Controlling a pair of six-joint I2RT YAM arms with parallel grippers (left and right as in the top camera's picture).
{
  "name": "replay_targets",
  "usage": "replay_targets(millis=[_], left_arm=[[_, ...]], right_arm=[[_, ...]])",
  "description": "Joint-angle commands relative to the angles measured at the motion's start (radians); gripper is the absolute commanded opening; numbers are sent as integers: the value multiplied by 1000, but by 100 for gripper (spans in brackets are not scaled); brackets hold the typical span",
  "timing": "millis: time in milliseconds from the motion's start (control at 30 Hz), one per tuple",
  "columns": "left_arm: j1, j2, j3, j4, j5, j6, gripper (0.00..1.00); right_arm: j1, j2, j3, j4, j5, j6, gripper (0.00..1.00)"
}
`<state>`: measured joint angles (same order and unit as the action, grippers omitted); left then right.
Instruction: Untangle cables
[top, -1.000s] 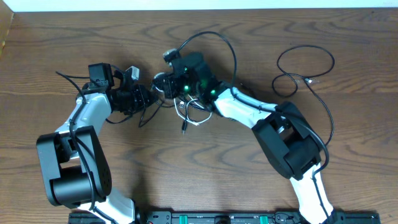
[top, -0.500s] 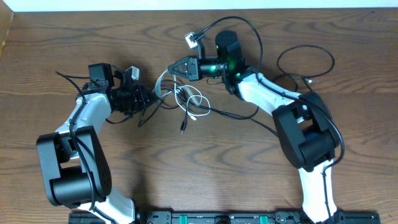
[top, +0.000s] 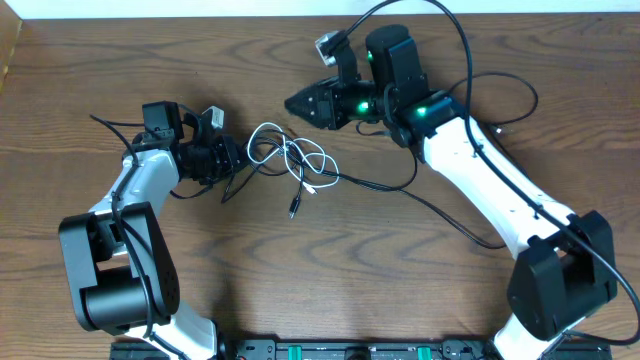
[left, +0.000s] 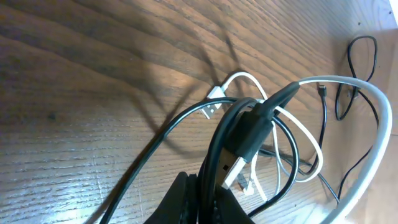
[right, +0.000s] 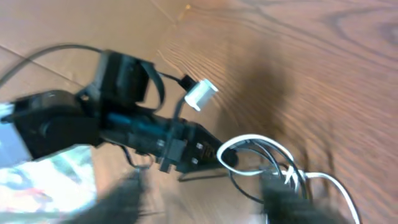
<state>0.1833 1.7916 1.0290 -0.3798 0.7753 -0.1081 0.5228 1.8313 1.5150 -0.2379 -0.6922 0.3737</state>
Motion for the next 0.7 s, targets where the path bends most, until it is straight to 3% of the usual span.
replay_targets(millis=[0,100,200,433,467,667], left_arm=[[5,13,4,0,-5,-2,8],[5,13,4,0,-5,-2,8],[5,13,4,0,-5,-2,8],[5,13,4,0,-5,-2,8],[5,13,4,0,-5,-2,7],[5,13,4,1,-5,-3,8]], right_arm=[[34,26,2,-44,65,-51,89],[71,54,1,-38,66,-19,99],[114,96,1,-11,107,84,99],[158,238,1,137,207,500,99],[158,268,1,188,207,592,99],[159,315,1,317,191,743,85]])
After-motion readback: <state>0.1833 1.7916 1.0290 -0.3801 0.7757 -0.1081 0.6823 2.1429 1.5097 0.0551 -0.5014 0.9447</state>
